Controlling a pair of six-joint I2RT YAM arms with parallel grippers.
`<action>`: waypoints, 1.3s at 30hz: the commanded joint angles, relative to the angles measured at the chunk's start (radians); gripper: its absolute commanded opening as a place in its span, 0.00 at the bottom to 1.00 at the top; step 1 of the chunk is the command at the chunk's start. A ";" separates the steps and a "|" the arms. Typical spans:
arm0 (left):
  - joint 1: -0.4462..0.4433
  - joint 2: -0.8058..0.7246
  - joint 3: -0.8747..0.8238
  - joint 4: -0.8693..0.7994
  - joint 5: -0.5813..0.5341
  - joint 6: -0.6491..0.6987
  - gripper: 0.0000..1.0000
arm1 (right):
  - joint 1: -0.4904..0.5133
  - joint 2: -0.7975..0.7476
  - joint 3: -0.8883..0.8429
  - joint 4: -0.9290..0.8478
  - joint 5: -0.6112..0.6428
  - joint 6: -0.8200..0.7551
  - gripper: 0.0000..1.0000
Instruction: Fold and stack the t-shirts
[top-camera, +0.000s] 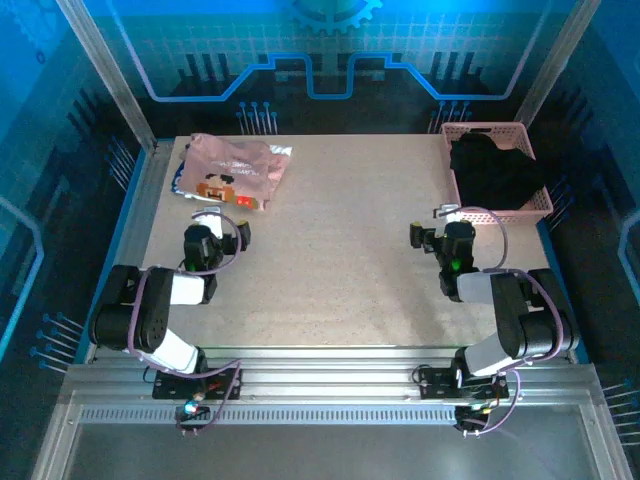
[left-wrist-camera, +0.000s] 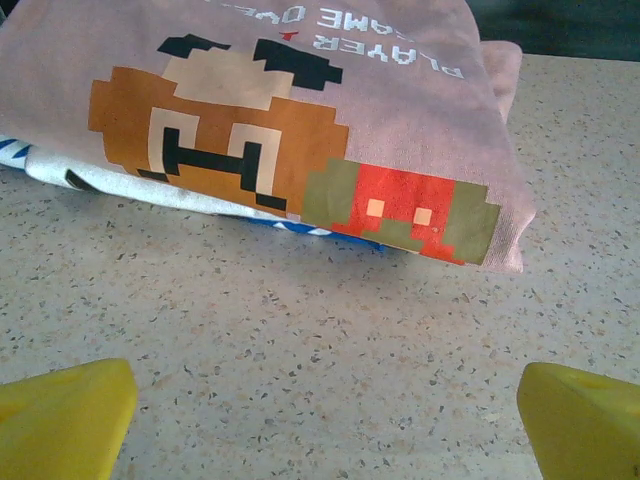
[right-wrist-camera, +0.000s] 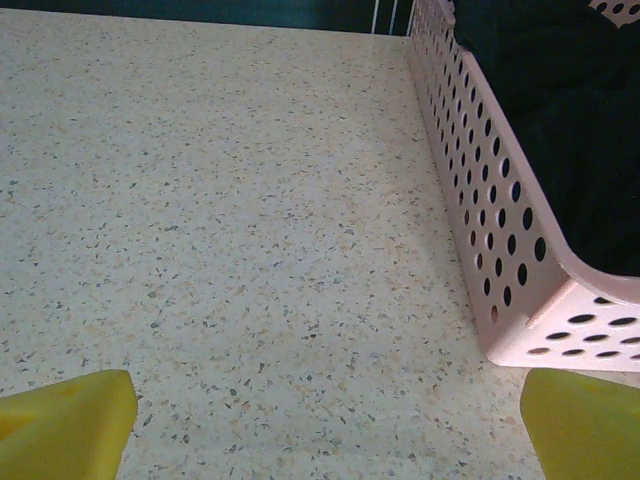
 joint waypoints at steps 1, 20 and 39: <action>-0.004 0.002 0.017 0.001 0.026 0.027 0.99 | -0.007 -0.001 0.005 0.021 -0.011 -0.001 1.00; -0.003 0.002 0.018 -0.002 0.031 0.026 0.99 | -0.007 -0.001 0.005 0.020 -0.011 -0.001 1.00; -0.057 -0.252 0.748 -1.231 0.294 -0.431 0.99 | -0.145 -0.017 1.028 -1.597 -0.287 0.510 1.00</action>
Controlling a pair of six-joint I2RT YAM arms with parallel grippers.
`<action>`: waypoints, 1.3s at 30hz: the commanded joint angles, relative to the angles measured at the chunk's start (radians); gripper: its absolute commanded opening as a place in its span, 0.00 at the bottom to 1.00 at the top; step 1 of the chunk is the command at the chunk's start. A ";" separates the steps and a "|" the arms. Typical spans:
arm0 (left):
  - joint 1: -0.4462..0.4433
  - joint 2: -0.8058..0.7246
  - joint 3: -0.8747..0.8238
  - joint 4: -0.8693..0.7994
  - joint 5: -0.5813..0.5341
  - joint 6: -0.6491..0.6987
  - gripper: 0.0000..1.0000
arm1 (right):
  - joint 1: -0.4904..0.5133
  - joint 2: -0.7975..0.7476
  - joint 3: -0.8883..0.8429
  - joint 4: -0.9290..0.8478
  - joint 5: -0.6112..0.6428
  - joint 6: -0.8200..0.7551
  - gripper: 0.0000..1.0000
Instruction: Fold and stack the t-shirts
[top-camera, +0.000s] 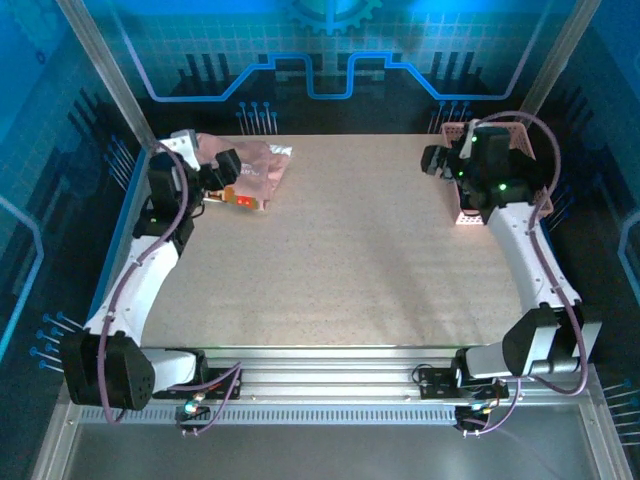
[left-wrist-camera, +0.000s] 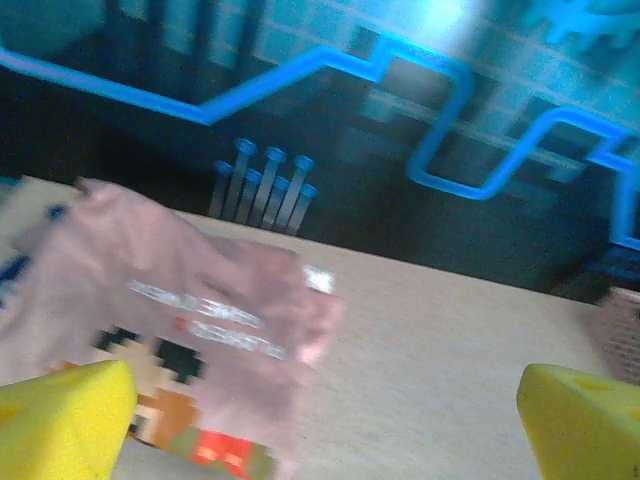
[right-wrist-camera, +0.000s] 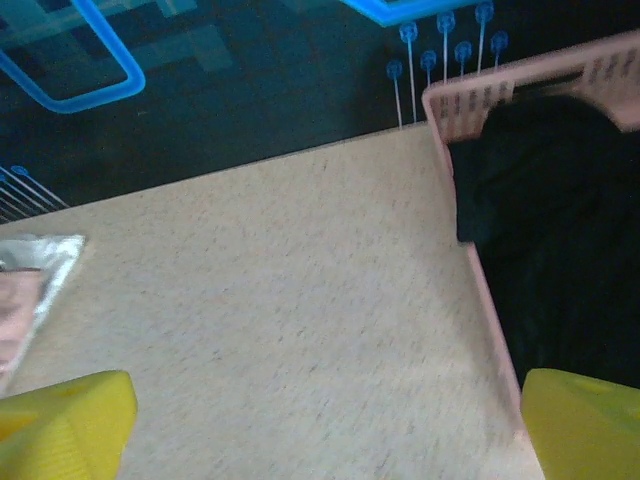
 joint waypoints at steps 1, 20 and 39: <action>-0.063 0.076 0.072 -0.336 0.182 -0.146 0.99 | -0.121 0.087 0.050 -0.341 -0.175 0.216 1.00; -0.167 0.050 0.031 -0.475 0.264 -0.098 0.99 | -0.452 0.344 -0.037 -0.219 -0.331 0.439 0.70; -0.177 0.150 0.103 -0.433 0.295 -0.112 0.99 | -0.449 0.475 -0.016 -0.167 -0.263 0.433 0.46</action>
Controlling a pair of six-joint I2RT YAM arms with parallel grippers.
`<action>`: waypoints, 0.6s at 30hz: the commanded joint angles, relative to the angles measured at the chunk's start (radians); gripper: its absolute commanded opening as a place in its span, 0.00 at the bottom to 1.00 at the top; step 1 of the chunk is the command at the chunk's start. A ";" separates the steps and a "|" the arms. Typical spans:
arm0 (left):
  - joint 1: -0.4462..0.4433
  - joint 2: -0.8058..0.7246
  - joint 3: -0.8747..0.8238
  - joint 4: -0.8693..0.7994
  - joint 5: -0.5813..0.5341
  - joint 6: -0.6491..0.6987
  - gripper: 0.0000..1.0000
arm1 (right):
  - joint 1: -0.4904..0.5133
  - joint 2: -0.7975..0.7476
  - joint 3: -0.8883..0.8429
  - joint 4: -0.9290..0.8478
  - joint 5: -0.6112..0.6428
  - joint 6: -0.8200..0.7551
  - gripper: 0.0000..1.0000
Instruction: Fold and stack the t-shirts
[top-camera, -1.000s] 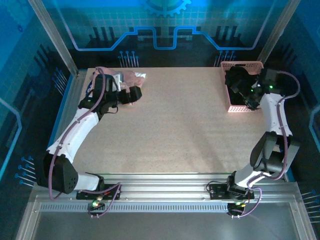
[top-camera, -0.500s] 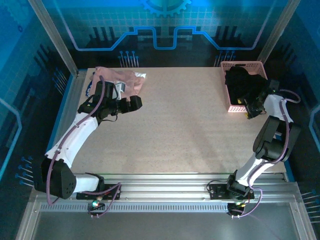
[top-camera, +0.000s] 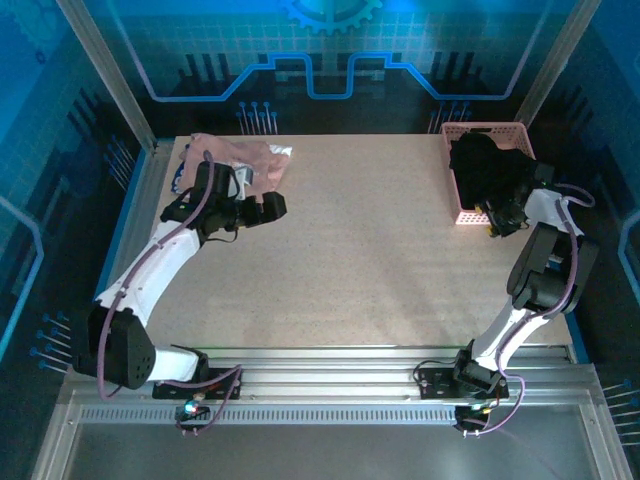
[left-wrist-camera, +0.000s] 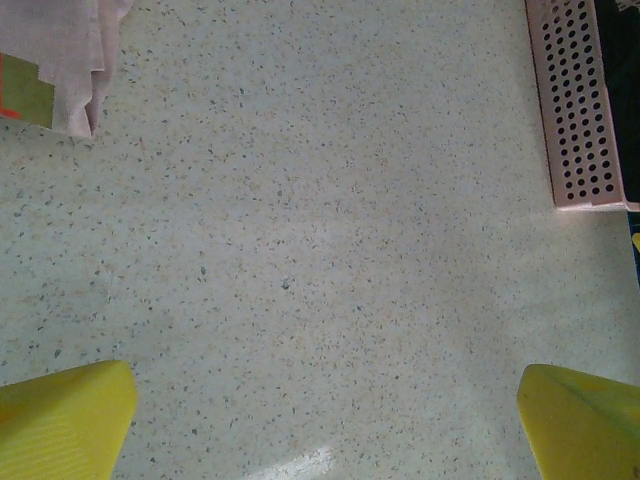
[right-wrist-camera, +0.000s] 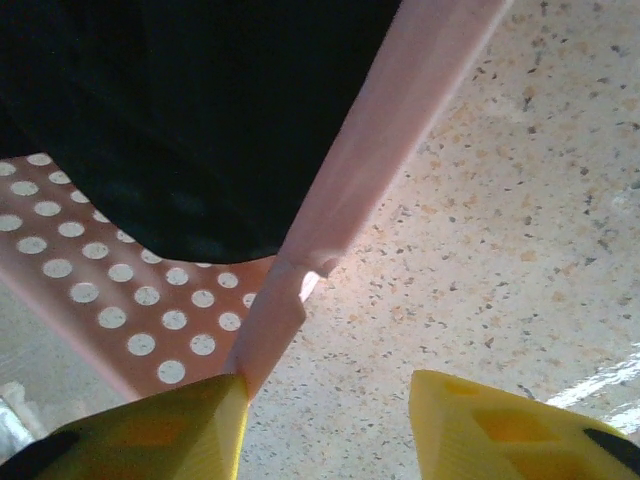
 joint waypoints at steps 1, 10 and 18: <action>-0.015 0.030 0.058 0.019 0.036 -0.017 0.99 | -0.007 0.061 0.025 -0.003 0.052 -0.010 0.45; -0.065 0.106 0.131 0.046 0.056 -0.034 0.99 | 0.006 0.028 0.023 0.035 0.036 0.039 0.56; -0.081 0.101 0.130 0.061 0.081 -0.018 0.99 | 0.003 0.012 0.019 0.061 -0.002 0.089 0.59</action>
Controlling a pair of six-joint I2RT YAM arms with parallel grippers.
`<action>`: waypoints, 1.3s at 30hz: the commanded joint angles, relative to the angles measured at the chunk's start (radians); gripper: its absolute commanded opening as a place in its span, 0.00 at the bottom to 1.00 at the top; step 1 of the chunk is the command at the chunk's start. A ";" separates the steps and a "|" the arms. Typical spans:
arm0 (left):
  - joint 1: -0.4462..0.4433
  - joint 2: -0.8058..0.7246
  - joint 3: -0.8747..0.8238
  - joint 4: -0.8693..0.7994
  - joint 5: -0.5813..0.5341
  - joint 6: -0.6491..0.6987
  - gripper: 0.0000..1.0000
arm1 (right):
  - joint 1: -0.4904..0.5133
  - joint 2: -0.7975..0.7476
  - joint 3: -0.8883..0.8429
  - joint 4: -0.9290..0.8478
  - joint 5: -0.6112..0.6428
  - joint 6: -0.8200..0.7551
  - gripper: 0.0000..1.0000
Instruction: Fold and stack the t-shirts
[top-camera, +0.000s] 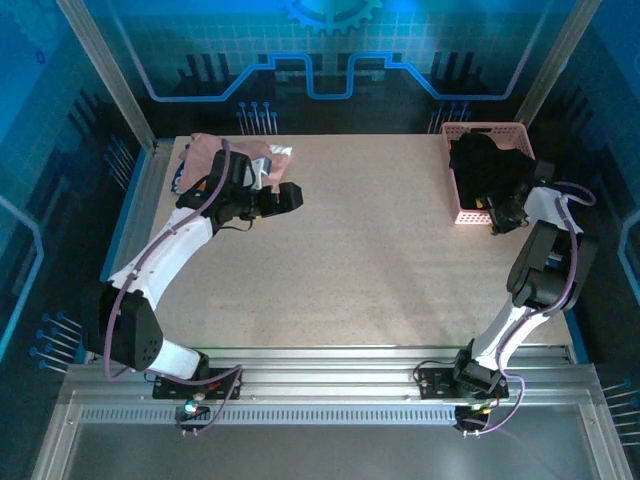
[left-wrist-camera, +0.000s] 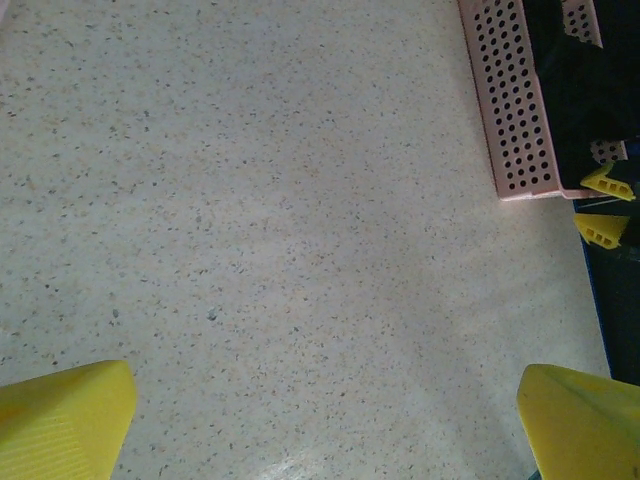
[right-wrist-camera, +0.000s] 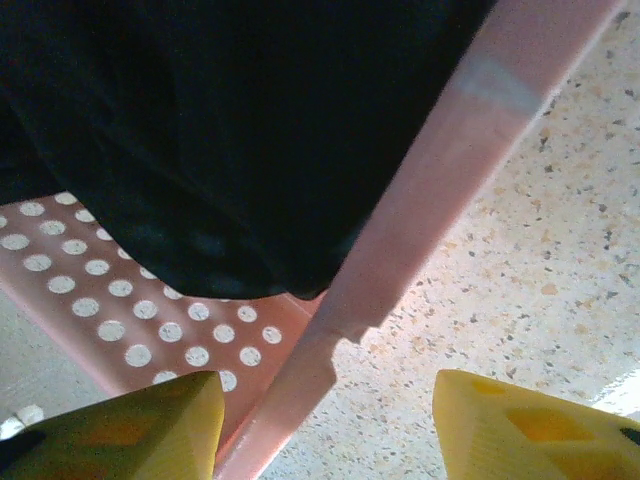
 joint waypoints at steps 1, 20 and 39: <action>-0.009 0.002 0.026 0.012 0.031 0.004 0.99 | 0.001 -0.007 0.010 0.009 -0.007 0.037 0.60; -0.010 0.031 0.036 0.014 0.034 0.008 0.99 | 0.037 0.090 0.041 -0.074 0.072 -0.033 0.29; -0.376 0.687 0.865 -0.466 -0.073 0.076 0.98 | 0.521 -0.160 -0.197 -0.186 0.232 -0.303 0.01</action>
